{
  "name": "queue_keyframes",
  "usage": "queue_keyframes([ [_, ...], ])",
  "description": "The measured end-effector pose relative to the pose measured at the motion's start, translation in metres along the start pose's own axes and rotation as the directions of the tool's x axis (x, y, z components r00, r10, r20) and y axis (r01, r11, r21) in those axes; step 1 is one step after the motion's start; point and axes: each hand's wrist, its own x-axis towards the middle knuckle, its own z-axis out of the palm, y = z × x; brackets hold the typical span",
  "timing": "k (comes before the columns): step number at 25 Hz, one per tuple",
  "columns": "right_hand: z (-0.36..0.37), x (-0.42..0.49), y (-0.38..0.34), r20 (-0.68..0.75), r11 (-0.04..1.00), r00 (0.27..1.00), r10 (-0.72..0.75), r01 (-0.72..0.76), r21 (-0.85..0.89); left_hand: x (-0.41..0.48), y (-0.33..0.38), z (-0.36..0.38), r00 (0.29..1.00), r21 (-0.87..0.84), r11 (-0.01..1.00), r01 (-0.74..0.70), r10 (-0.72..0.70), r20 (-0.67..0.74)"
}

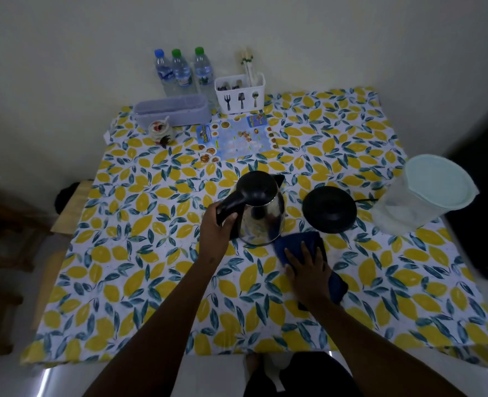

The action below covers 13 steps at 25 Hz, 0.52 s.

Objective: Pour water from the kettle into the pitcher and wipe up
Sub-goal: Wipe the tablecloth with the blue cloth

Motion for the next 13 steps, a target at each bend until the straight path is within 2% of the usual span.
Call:
queue_keyframes([
  [3,0.017,-0.018,-0.031,0.045,0.985,0.984,-0.171,0.171,-0.010,-0.023,-0.030,-0.003,0.998,0.055,0.998,0.022,-0.025,0.050],
  [6,0.033,-0.030,-0.061,0.138,0.918,0.916,-0.376,0.388,-0.078,-0.049,-0.070,-0.011,0.980,0.283,0.954,0.097,-0.141,0.141],
  [9,0.033,-0.026,-0.056,0.211,0.858,0.856,-0.471,0.501,-0.117,-0.087,-0.108,-0.021,0.946,0.506,0.861,0.062,-0.212,0.245],
  [11,0.025,-0.019,-0.031,0.172,0.850,0.859,-0.482,0.506,-0.144,-0.108,-0.125,-0.029,0.892,0.655,0.755,0.020,-0.310,0.330],
  [13,0.012,-0.012,-0.002,0.070,0.933,0.940,-0.334,0.340,-0.116,-0.116,-0.133,-0.034,0.825,0.758,0.649,-0.059,-0.396,0.403],
])
